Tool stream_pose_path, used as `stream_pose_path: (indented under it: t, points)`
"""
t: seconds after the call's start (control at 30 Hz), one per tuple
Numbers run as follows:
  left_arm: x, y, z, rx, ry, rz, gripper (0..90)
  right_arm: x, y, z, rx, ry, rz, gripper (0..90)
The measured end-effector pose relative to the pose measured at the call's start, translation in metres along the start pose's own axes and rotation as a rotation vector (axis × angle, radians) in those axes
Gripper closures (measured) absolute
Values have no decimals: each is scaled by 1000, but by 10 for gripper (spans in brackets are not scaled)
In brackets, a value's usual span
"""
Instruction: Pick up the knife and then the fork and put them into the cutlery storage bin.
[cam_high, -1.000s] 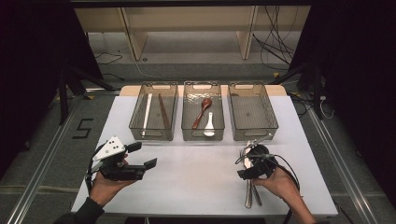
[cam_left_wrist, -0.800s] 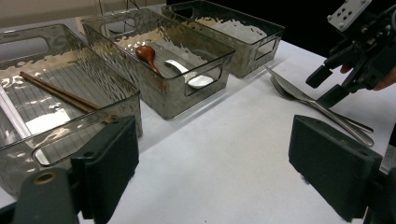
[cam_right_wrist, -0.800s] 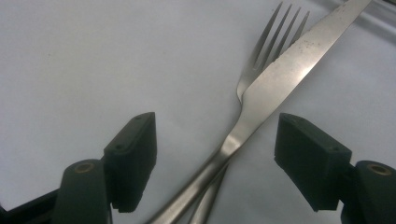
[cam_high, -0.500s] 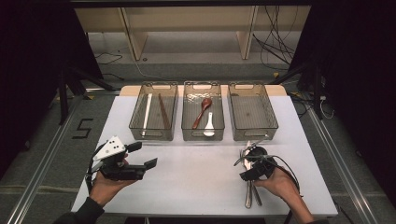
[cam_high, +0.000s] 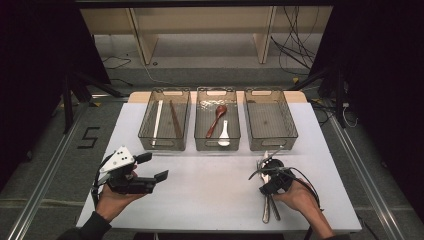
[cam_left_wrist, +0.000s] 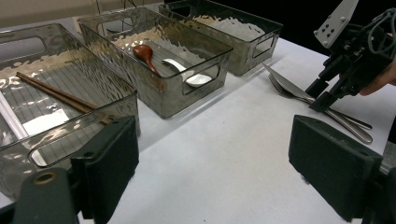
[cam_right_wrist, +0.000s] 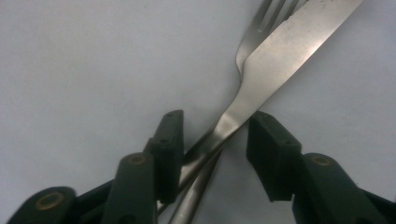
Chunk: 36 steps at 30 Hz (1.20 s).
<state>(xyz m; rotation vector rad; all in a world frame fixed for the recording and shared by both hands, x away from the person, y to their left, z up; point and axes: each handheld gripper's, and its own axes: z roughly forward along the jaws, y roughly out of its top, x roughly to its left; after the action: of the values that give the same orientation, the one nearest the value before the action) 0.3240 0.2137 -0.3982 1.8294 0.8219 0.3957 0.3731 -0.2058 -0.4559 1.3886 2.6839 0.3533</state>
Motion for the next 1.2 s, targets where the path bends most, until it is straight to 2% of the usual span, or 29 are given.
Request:
stream_pose_path:
  t: [0.2, 0.4, 0.57, 0.87, 1.2]
  points:
    - [-1, 0, 0, 4, -2, 3, 155, 0, 1, 0, 5, -2, -2, 595]
    - [0, 0, 1, 6, -1, 4, 155, -2, 0, -2, 6, -30, -6, 663]
    - [0, 0, 1, 9, -1, 4, 155, -5, -1, -2, 4, -28, -5, 704]
    - [0, 0, 1, 11, -1, 2, 156, -17, -3, -4, -2, 9, 58, 789]
    - [0, 0, 1, 12, -1, 3, 156, -20, -5, -7, -18, 22, 78, 808]
